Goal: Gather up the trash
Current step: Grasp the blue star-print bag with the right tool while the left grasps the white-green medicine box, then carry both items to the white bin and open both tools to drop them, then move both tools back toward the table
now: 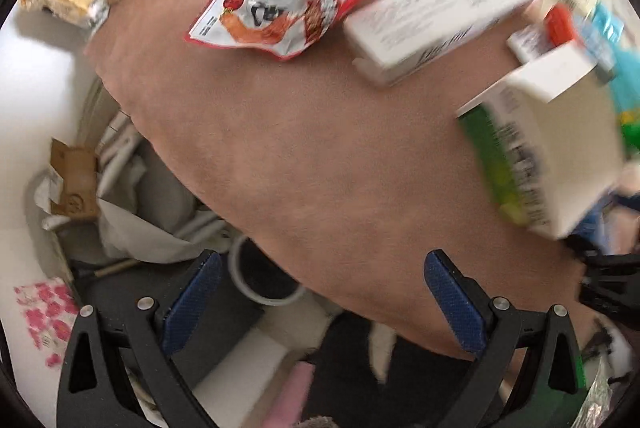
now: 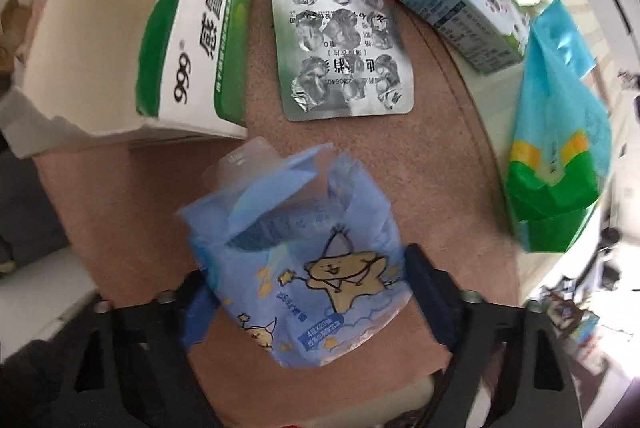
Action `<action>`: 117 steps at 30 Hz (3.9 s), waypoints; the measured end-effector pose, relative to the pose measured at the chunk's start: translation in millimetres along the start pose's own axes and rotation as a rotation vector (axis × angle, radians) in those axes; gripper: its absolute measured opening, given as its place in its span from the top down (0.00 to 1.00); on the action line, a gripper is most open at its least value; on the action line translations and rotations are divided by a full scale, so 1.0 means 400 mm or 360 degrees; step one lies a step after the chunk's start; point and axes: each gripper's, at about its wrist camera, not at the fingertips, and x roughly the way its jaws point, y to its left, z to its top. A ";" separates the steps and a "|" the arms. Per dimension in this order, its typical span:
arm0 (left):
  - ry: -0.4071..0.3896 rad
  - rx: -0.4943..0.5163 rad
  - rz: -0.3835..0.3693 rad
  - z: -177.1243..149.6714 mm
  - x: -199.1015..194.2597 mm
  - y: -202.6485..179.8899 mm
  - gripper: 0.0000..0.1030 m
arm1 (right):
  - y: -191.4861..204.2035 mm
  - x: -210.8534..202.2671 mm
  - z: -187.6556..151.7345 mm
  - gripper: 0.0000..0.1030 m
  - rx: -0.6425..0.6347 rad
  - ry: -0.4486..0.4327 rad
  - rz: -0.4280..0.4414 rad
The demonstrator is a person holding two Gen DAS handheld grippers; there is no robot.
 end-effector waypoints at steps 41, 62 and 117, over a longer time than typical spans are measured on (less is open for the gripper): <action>-0.0038 0.0308 -0.0112 0.161 0.009 -0.326 0.24 | -0.259 0.009 -0.192 0.64 0.0919 -0.0185 0.0056; -0.0403 -0.0015 -0.0148 0.012 -0.196 0.045 0.24 | -0.026 -0.290 -0.073 0.67 0.0582 -0.0550 -0.0072; 0.0253 -0.1279 -0.0126 -0.713 0.979 0.808 0.05 | 1.190 0.805 0.032 0.03 -0.0485 0.0064 0.0057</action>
